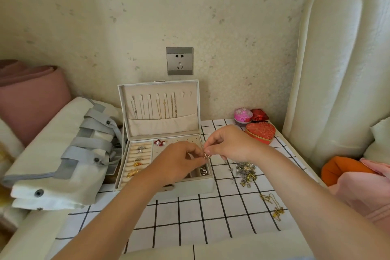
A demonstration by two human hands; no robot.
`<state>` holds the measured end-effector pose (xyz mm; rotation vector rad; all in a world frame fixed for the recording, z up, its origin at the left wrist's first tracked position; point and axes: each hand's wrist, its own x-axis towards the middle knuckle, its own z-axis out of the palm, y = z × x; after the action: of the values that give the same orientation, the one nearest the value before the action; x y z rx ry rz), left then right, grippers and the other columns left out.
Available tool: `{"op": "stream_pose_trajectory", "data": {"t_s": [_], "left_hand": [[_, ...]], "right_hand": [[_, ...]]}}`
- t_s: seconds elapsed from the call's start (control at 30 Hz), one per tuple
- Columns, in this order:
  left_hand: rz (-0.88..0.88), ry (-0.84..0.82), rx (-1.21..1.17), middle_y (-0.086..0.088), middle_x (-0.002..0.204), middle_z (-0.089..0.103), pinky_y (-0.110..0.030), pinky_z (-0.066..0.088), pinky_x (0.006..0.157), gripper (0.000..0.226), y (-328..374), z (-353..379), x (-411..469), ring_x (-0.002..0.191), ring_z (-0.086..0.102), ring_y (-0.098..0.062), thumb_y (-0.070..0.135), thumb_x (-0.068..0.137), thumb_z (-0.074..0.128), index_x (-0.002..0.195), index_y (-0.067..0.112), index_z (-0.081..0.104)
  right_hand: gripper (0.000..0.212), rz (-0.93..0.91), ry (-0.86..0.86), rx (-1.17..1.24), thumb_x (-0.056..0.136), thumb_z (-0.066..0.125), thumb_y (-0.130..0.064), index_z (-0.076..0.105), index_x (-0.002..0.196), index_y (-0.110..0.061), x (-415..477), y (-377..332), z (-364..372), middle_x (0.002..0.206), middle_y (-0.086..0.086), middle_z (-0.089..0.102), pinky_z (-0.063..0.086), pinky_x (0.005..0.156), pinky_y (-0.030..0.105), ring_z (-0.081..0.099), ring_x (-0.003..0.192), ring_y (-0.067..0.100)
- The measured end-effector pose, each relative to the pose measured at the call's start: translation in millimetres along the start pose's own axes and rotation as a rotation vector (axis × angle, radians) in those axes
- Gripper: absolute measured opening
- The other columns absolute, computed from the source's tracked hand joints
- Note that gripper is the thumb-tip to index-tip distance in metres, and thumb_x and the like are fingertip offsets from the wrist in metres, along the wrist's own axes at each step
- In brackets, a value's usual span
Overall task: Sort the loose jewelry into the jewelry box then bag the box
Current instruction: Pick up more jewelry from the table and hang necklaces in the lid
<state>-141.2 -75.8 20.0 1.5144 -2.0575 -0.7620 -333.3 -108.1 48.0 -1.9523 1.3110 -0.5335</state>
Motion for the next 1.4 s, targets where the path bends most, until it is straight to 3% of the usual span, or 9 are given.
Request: {"op": "stream_pose_trajectory", "data": {"t_s": [0.13, 0.3, 0.43, 0.6, 0.77, 0.9, 1.07, 1.27, 1.4], "left_hand": [[0.022, 0.007, 0.096, 0.017, 0.097, 0.061, -0.031, 0.048, 0.09, 0.01, -13.0, -8.5, -6.2, 0.095, 0.054, -0.002, 0.032, 0.089, 0.068, 0.09, 0.042, 0.07], [0.051, -0.004, 0.146, 0.014, 0.105, 0.061, -0.033, 0.047, 0.095, 0.017, -17.4, -9.9, -12.2, 0.103, 0.051, -0.006, 0.031, 0.089, 0.068, 0.105, 0.037, 0.069], [0.077, -0.002, 0.135, 0.014, 0.104, 0.061, -0.028, 0.045, 0.093, 0.018, -15.8, -10.5, -12.0, 0.102, 0.05, -0.006, 0.029, 0.089, 0.068, 0.107, 0.035, 0.071], [0.115, -0.01, 0.182, 0.013, 0.103, 0.059, -0.031, 0.04, 0.095, 0.015, -15.4, -3.5, -12.3, 0.105, 0.044, -0.009, 0.033, 0.086, 0.071, 0.1, 0.038, 0.073], [0.136, -0.001, 0.202, 0.013, 0.105, 0.057, -0.03, 0.038, 0.095, 0.016, -16.2, -1.6, -12.4, 0.106, 0.042, -0.01, 0.034, 0.086, 0.071, 0.102, 0.038, 0.073], [0.128, 0.052, 0.251, 0.015, 0.103, 0.054, -0.028, 0.04, 0.093, 0.01, -15.2, -0.2, -13.1, 0.105, 0.041, -0.008, 0.038, 0.084, 0.072, 0.093, 0.035, 0.074], [0.13, 0.074, 0.351, 0.015, 0.104, 0.051, -0.032, 0.043, 0.092, 0.016, -14.9, 4.7, -12.1, 0.105, 0.038, -0.008, 0.042, 0.085, 0.069, 0.092, 0.031, 0.077], [0.129, 0.064, 0.38, 0.012, 0.102, 0.053, -0.033, 0.043, 0.089, 0.014, -12.1, 8.1, -7.2, 0.103, 0.04, -0.01, 0.038, 0.088, 0.066, 0.082, 0.027, 0.073], [0.134, 0.105, 0.311, 0.011, 0.1, 0.054, -0.033, 0.045, 0.089, 0.016, -14.3, 6.2, -4.8, 0.101, 0.041, -0.009, 0.037, 0.093, 0.059, 0.092, 0.028, 0.072]], "right_hand": [[0.005, 0.008, -0.079, -0.026, 0.089, 0.074, -0.015, 0.076, 0.088, -0.019, 3.4, -8.7, 9.3, 0.057, -0.018, 0.064, 0.043, 0.05, 0.014, 0.05, 0.042, -0.007], [0.007, -0.014, -0.047, -0.013, 0.089, 0.072, -0.015, 0.078, 0.093, -0.015, 6.3, -16.8, 11.1, 0.069, -0.015, 0.066, 0.037, 0.052, 0.006, 0.053, 0.048, -0.012], [0.007, -0.01, -0.026, 0.011, 0.09, 0.07, -0.013, 0.077, 0.092, -0.014, 8.9, -17.5, 10.1, 0.062, -0.019, 0.065, 0.036, 0.05, 0.005, 0.053, 0.048, -0.012], [0.007, 0.007, -0.072, -0.237, 0.088, 0.072, -0.022, 0.076, 0.085, -0.026, 7.0, -8.6, 17.8, 0.077, -0.016, 0.067, 0.042, 0.067, 0.014, 0.06, 0.071, -0.005], [0.01, 0.004, -0.058, -0.258, 0.085, 0.074, -0.02, 0.076, 0.081, -0.029, 6.9, -5.3, 18.0, 0.078, -0.016, 0.069, 0.043, 0.068, 0.016, 0.06, 0.072, -0.006], [0.007, 0.009, -0.058, -0.298, 0.078, 0.079, -0.026, 0.077, 0.08, -0.032, 7.8, -4.0, 27.9, 0.075, -0.021, 0.068, 0.054, 0.078, 0.027, 0.063, 0.079, -0.001], [0.007, 0.024, 0.004, -0.5, 0.078, 0.078, -0.035, 0.075, 0.084, -0.034, 9.1, -9.1, 29.8, 0.079, -0.02, 0.067, 0.055, 0.079, 0.031, 0.063, 0.083, 0.003], [0.012, 0.018, -0.065, -0.5, 0.085, 0.071, -0.033, 0.077, 0.095, -0.031, 9.4, -6.3, 29.8, 0.094, -0.015, 0.071, 0.055, 0.086, 0.035, 0.064, 0.093, 0.009], [0.009, 0.001, -0.079, -0.464, 0.088, 0.068, -0.031, 0.075, 0.093, -0.031, 11.0, -1.9, 27.8, 0.087, -0.017, 0.065, 0.055, 0.085, 0.035, 0.063, 0.09, 0.009]]}}
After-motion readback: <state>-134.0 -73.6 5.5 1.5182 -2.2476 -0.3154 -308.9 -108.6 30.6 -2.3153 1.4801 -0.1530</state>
